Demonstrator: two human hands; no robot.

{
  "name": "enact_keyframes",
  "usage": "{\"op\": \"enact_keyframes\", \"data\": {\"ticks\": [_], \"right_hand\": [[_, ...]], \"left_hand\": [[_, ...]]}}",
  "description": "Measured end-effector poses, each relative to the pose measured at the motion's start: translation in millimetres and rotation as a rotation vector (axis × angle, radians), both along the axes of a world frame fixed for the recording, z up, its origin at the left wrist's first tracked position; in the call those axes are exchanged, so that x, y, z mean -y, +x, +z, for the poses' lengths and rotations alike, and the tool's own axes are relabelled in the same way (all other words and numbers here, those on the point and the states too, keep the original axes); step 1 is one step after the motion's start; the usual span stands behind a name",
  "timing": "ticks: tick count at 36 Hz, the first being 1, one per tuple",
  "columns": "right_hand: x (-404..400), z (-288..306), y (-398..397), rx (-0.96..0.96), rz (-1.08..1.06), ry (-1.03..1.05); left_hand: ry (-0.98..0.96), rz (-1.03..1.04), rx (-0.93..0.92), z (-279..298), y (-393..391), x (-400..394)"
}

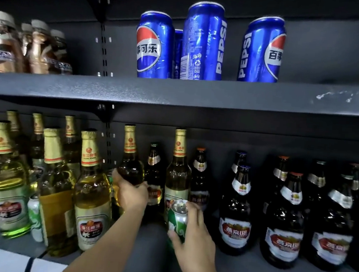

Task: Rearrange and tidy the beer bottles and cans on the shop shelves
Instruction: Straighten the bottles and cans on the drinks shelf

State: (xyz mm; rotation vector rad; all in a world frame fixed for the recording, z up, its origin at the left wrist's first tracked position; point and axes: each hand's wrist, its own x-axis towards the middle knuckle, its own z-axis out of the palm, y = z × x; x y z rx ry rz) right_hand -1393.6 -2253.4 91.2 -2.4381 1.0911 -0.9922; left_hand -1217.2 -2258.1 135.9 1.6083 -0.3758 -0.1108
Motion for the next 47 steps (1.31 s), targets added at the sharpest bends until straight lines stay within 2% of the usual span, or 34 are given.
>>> {"op": "enact_keyframes", "data": {"ticks": [10, 15, 18, 20, 25, 28, 30, 37, 41, 47], "right_hand": [[3, -1, -2, -0.009, 0.023, 0.023], [1, 0, -1, -0.027, 0.005, 0.029], [0, 1, 0, -0.025, -0.007, 0.041], [0, 2, 0, -0.027, -0.019, 0.056], [3, 9, -1, 0.001, -0.063, 0.141], [-1, 7, -6, 0.051, -0.054, 0.144], [-3, 2, -9, 0.108, -0.058, 0.142], [-8, 1, -21, 0.19, -0.08, 0.148], [-12, 2, -29, 0.265, -0.099, 0.135], [-20, 5, -32, 0.219, -0.082, 0.191]], "left_hand": [[0.029, -0.006, 0.068, -5, 28, 12], [-0.054, 0.089, 0.257, -6, -3, 1], [-0.145, 0.194, 0.507, -8, -33, -5], [-0.187, 0.091, 0.577, -6, -47, -6], [0.023, -0.412, 0.375, 18, -45, 11], [0.13, -0.538, 0.143, 15, -42, 24], [0.175, -0.501, 0.14, 8, -44, 29], [0.237, -0.32, 0.304, 8, -63, 5], [0.259, -0.259, 0.264, 6, -62, -13], [0.26, -0.156, 0.195, 9, -50, -32]]}}
